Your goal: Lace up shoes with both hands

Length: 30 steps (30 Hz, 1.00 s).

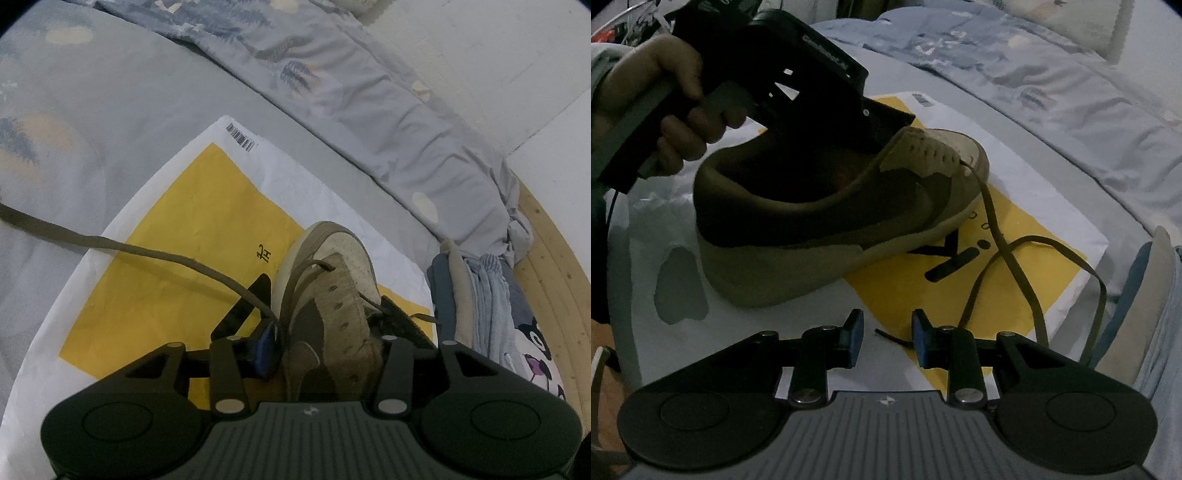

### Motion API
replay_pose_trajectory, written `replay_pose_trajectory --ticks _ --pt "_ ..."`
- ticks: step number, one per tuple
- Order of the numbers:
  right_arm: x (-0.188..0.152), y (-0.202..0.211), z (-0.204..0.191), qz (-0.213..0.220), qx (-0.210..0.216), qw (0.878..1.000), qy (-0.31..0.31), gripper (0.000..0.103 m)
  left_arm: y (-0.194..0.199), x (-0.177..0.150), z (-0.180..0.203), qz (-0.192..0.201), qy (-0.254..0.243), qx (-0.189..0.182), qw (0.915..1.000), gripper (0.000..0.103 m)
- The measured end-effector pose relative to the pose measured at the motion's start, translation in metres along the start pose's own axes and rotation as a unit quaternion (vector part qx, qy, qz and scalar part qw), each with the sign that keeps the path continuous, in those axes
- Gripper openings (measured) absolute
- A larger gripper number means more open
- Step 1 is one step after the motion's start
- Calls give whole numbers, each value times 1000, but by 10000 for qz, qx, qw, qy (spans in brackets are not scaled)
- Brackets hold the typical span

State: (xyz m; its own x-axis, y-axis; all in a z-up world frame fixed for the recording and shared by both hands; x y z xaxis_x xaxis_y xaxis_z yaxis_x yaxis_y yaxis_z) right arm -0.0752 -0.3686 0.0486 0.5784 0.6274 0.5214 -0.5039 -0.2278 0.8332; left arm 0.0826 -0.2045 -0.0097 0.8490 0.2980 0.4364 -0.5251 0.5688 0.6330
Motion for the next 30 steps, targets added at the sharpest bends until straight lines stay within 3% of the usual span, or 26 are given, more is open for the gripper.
replay_pose_trajectory --ticks 14,20,27,30 --pt "-4 -7 4 -285 142 9994 155 27 -1 -3 -1 -52 57 -92 9999 44" --pt "0 -13 7 -79 98 9998 -162 5 -1 -4 1 -69 78 -104 9999 43" --pt "17 -5 9 327 188 9981 -478 7 -1 -4 2 -86 88 -114 9999 43" --pt "20 9 17 463 122 9977 -472 18 -2 -3 3 -92 54 -96 9999 43"
Point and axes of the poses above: each gripper's, at about its wrist camera, not at the fingertips, and y roughly against the way its jaws point, z to its right, x to its top, the point moved 6 cm from there along -y, roughly the way its jaws point, and after that the axes turned 4 degrees about -z, right-handed, at the moved point
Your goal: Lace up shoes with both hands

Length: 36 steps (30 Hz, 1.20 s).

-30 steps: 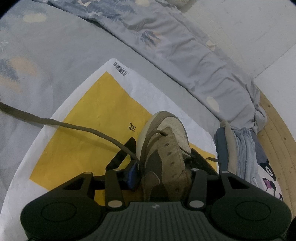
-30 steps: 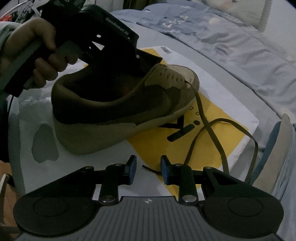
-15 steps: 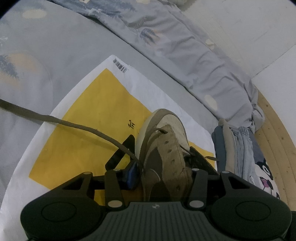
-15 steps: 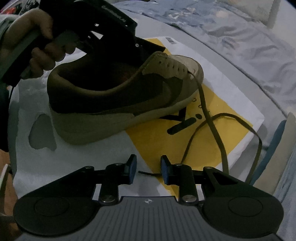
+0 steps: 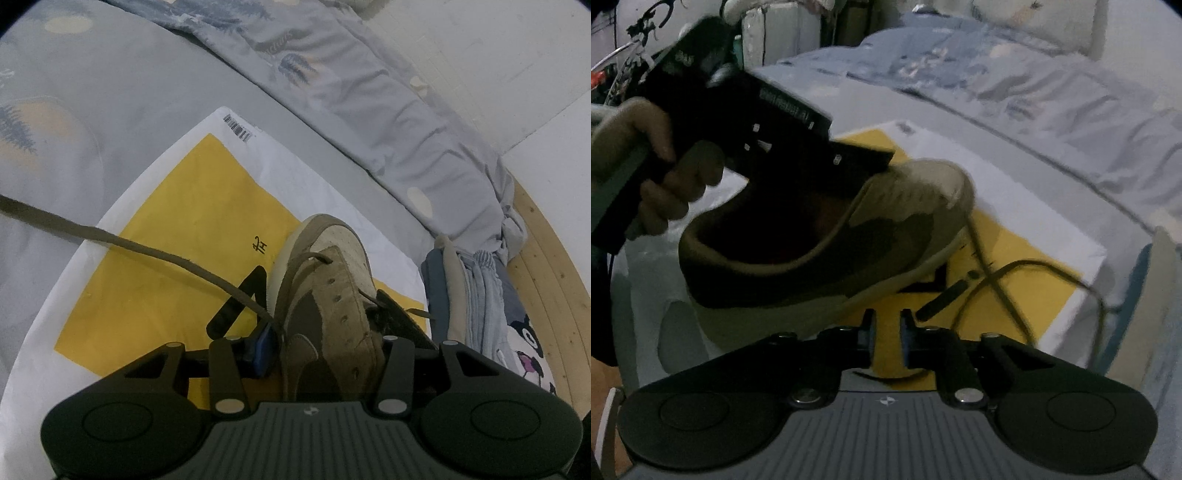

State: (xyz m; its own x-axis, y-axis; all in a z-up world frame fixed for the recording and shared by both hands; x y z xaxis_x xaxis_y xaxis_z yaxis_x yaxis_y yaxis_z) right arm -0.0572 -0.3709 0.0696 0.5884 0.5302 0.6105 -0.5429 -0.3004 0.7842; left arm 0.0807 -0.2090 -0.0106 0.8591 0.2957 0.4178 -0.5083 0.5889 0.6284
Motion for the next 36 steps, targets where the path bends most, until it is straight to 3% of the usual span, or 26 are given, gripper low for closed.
replay_pose_trajectory --ticks 3,8,14,24,31,34,36 --pt "5 6 0 -15 13 9997 261 26 1 -1 3 -19 -95 38 9999 43" --pt "2 5 -14 -667 161 9857 1542 25 6 -4 6 -114 -144 -22 9998 48" --pt "-6 -6 -23 -1562 340 9488 2723 25 15 -2 6 -70 -111 -130 9998 50" --pt "-5 -27 -34 -2046 475 9025 3760 25 19 2 4 -71 -17 -213 9997 50" --pt "-10 -38 -44 -2440 752 8588 4442 14 21 5 0 -47 52 -250 9997 50" --pt "-12 -43 -45 -2522 750 8562 4447 12 22 6 -2 -57 65 -268 9996 50" --pt "-13 -42 -42 -2484 729 8677 4244 10 23 7 -4 -62 107 -287 9995 50"
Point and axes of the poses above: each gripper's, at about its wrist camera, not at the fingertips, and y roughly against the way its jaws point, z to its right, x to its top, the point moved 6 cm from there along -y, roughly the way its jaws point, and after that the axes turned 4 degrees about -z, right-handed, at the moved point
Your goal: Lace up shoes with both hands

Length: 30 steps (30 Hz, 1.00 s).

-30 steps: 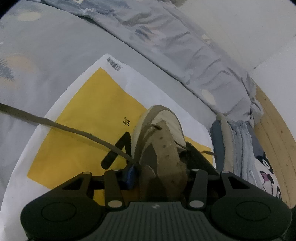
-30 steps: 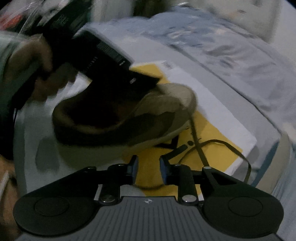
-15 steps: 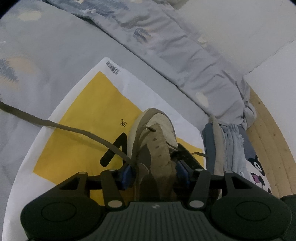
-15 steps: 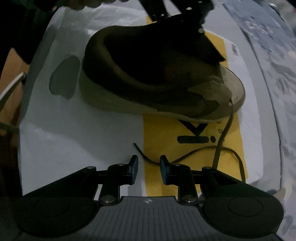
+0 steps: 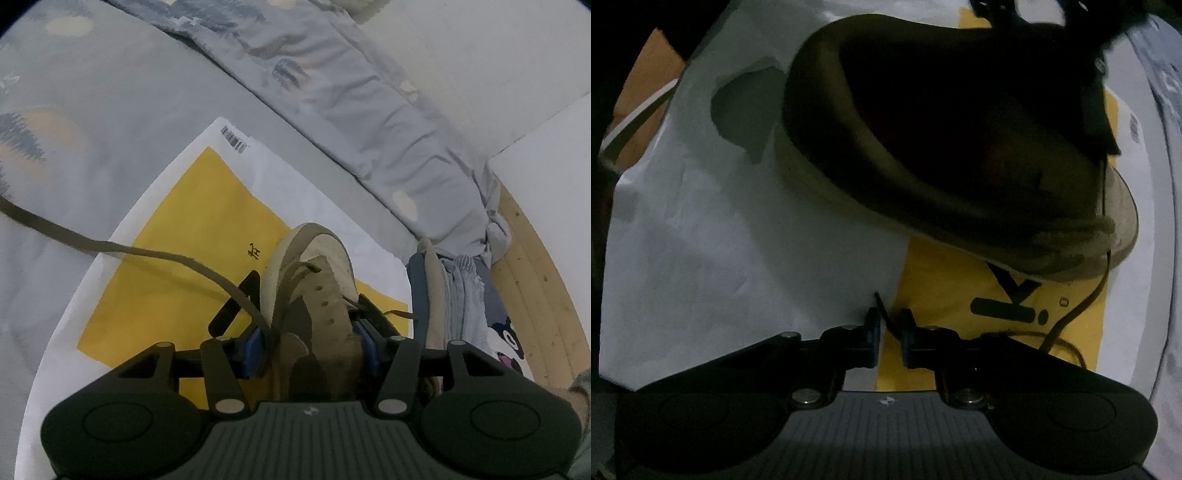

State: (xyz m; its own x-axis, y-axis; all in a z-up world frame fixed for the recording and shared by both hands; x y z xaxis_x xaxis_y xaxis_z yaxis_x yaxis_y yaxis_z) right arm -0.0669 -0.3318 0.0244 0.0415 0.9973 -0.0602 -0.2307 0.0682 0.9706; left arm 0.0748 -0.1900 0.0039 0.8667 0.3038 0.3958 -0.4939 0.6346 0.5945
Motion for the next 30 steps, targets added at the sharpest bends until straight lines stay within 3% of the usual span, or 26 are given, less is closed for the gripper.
replay_pose_trajectory --ticks 2,7,10,12,15,19,24,27,29,30 --pt "-4 1 1 103 10 9996 -275 4 2 1 -3 3 59 -30 10000 50" --pt "-18 7 -2 502 -285 9908 -1223 2 9 6 -4 113 90 -86 9999 50" --pt "-28 15 -2 835 -588 9742 -2012 2 15 7 -6 174 85 -108 9998 50" --pt "-36 24 0 1094 -927 9527 -2679 2 19 8 -7 207 81 -123 9997 50" --pt "-43 47 12 1558 -1418 9054 -3687 2 24 9 -7 192 69 -168 9996 51" --pt "-61 86 23 2276 -1952 8162 -4938 2 30 8 -12 59 172 -243 9995 57" --pt "-56 121 26 3096 -2377 7231 -5699 2 37 5 -29 -366 662 -621 9952 63" --pt "-49 123 43 3540 -2388 6665 -6111 2 42 1 -39 -642 928 -1027 9883 68" --pt "-41 133 48 3824 -2341 6479 -6158 2 49 -2 -46 -618 1109 -1226 9843 68" --pt "-36 134 52 3907 -2375 6445 -6128 2 54 0 -50 -422 1088 -1112 9869 68"
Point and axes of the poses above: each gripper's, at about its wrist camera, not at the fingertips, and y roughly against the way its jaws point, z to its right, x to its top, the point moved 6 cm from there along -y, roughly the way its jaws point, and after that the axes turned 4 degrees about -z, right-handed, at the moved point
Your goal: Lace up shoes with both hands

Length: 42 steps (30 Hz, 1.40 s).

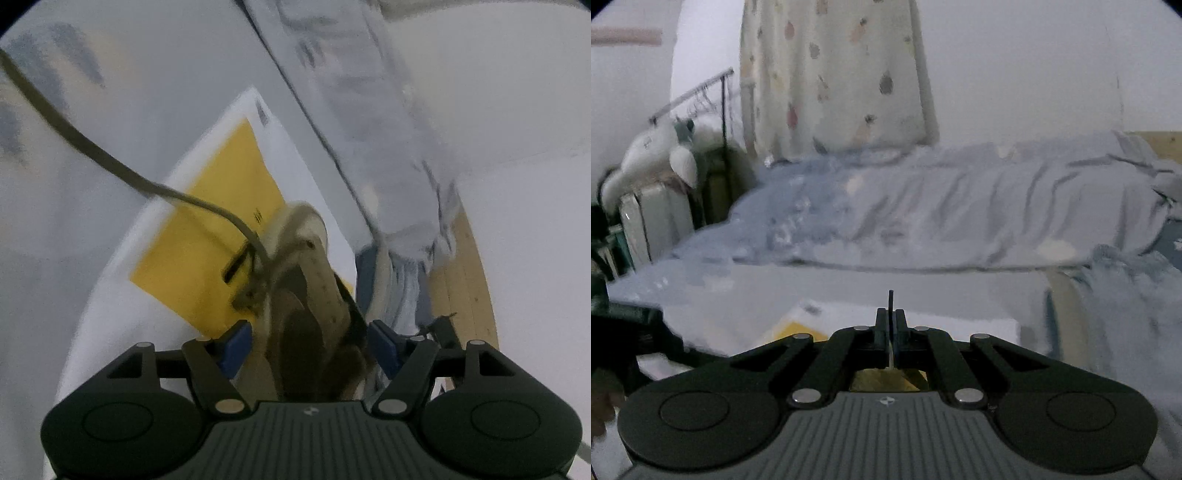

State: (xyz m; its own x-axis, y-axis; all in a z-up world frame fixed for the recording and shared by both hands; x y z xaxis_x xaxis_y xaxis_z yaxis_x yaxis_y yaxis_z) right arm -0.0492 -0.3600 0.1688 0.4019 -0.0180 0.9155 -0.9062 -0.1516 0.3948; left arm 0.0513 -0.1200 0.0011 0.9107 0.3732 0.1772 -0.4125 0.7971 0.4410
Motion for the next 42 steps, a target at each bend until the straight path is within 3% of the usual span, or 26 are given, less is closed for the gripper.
replay_pose_trajectory --ticks 2,5,8,12,15,22,30,35,37,42 --pt "6 2 -6 174 12 9998 -23 2 16 8 -4 559 -154 343 9977 68" --pt "-1 -4 -15 338 166 9992 -101 2 47 24 -23 1515 129 790 9852 68" --pt "-12 -4 -21 301 298 9991 -91 2 75 41 -46 2089 579 1326 9672 68" --pt "-21 -9 -23 186 411 9989 -103 2 109 62 -70 2746 925 1994 9361 67" --pt "-21 -11 -19 208 429 9988 -78 2 115 72 -77 2935 1008 2301 9224 66" --pt "-24 -12 -13 233 300 9993 -73 2 101 85 -88 2815 1302 2655 9129 57" --pt "-25 -12 -6 247 244 9993 -156 2 98 87 -97 2945 1285 2971 8992 50" --pt "-24 -6 -7 226 226 9993 -199 2 92 88 -96 2889 1093 3300 8920 44" --pt "-24 -6 -6 227 214 9992 -233 2 89 88 -95 2832 997 3529 8862 37" --pt "-25 -6 -4 219 206 9991 -282 2 79 87 -89 2712 706 4106 8677 33"
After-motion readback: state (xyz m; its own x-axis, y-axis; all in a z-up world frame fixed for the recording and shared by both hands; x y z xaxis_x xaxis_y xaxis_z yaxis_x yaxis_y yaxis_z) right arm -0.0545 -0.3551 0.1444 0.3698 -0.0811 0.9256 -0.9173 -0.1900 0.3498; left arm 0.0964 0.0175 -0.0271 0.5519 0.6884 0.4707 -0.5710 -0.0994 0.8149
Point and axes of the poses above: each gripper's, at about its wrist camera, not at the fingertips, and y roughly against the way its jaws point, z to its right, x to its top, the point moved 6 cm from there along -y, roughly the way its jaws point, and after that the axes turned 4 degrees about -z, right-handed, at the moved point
